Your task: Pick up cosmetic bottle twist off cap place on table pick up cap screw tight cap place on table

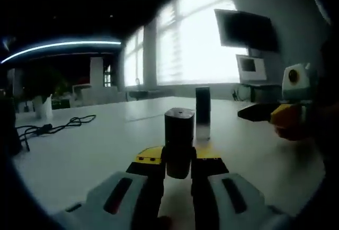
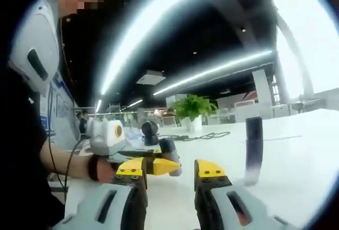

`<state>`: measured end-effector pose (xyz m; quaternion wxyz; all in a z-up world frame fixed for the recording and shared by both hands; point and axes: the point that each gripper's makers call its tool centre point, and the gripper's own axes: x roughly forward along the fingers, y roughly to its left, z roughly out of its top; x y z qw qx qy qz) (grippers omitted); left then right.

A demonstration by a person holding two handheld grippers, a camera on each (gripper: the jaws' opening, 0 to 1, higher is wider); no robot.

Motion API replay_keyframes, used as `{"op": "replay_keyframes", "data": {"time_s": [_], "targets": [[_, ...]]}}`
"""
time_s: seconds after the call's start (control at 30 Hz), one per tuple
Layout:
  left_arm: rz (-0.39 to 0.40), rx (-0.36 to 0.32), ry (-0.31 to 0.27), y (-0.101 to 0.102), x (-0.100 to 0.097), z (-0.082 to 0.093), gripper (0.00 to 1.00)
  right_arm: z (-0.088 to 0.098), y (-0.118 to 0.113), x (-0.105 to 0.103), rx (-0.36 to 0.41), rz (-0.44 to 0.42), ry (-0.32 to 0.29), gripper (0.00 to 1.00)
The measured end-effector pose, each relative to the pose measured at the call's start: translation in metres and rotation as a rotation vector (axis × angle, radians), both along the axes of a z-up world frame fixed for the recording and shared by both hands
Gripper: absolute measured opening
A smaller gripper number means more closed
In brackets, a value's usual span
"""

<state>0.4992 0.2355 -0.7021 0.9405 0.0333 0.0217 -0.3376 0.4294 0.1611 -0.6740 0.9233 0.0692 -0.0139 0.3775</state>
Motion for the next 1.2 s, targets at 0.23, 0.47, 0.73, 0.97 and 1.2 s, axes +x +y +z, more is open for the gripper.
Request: {"op": "replay_keyframes", "data": {"time_s": [0.23, 0.47, 0.73, 0.97, 1.2], "targets": [[0.062, 0.016, 0.028, 0.005, 0.024, -0.004, 0.08, -0.012, -0.009, 0.006, -0.003, -0.044, 0.031, 0.28], [0.106, -0.001, 0.052, 0.005, 0.048, -0.007, 0.08, -0.011, -0.020, 0.014, 0.040, -0.086, 0.055, 0.27], [0.161, -0.036, 0.066, 0.002, 0.064, -0.007, 0.08, -0.012, -0.016, 0.011, 0.008, -0.081, 0.034, 0.26], [0.167, 0.012, 0.036, -0.001, 0.067, -0.011, 0.08, -0.012, -0.018, 0.013, 0.023, -0.089, 0.041, 0.25], [0.158, 0.046, 0.081, -0.003, 0.068, -0.023, 0.08, -0.014, -0.015, 0.013, -0.001, -0.085, 0.036, 0.24]]}}
